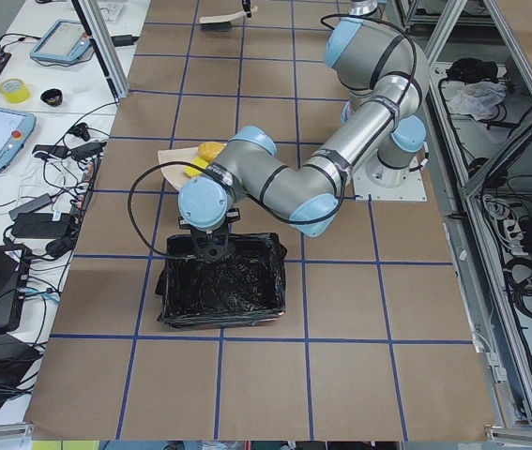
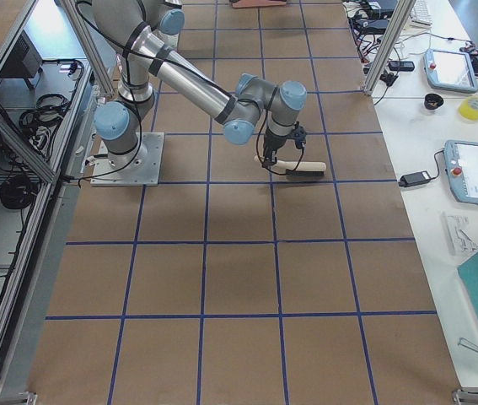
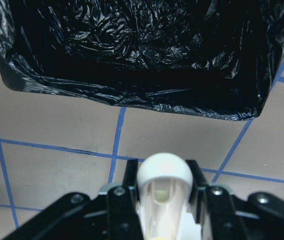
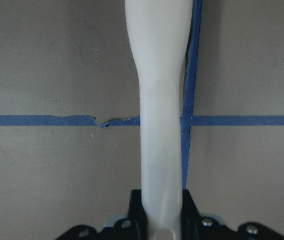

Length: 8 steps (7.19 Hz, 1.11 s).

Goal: Sweep and dump trash into bin
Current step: 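Tip the dustpan over the black bin with the left gripper to dump the items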

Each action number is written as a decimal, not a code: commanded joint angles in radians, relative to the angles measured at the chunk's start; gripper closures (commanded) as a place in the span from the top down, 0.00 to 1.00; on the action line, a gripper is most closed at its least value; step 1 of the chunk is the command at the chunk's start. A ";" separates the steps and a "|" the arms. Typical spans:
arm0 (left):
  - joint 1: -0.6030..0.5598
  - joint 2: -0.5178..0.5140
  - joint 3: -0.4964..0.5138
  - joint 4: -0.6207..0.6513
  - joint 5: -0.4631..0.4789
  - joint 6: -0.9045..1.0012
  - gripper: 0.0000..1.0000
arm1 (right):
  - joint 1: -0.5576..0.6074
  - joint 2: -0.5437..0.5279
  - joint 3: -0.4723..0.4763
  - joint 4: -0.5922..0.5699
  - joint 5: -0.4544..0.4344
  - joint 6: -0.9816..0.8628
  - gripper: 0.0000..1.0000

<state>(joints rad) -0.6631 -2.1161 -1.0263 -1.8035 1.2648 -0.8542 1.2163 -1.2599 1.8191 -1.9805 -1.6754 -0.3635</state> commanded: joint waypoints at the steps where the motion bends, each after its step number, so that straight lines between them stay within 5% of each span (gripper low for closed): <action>1: 0.071 -0.089 0.113 -0.010 0.040 0.017 0.00 | -0.001 0.004 0.008 0.000 -0.004 -0.002 0.00; 4: 0.164 -0.200 0.256 -0.010 0.064 0.078 0.00 | 0.000 0.004 0.008 -0.001 -0.015 -0.002 0.00; 5: 0.177 -0.223 0.293 -0.016 0.062 0.081 0.00 | 0.003 -0.007 0.008 -0.045 -0.103 0.004 0.00; 8: 0.247 -0.263 0.379 -0.027 0.068 0.133 0.00 | 0.003 -0.016 0.008 -0.047 -0.070 0.008 0.00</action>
<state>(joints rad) -0.4415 -2.3660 -0.6784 -1.8283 1.3284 -0.7495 1.2193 -1.2742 1.8269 -2.0291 -1.7631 -0.3572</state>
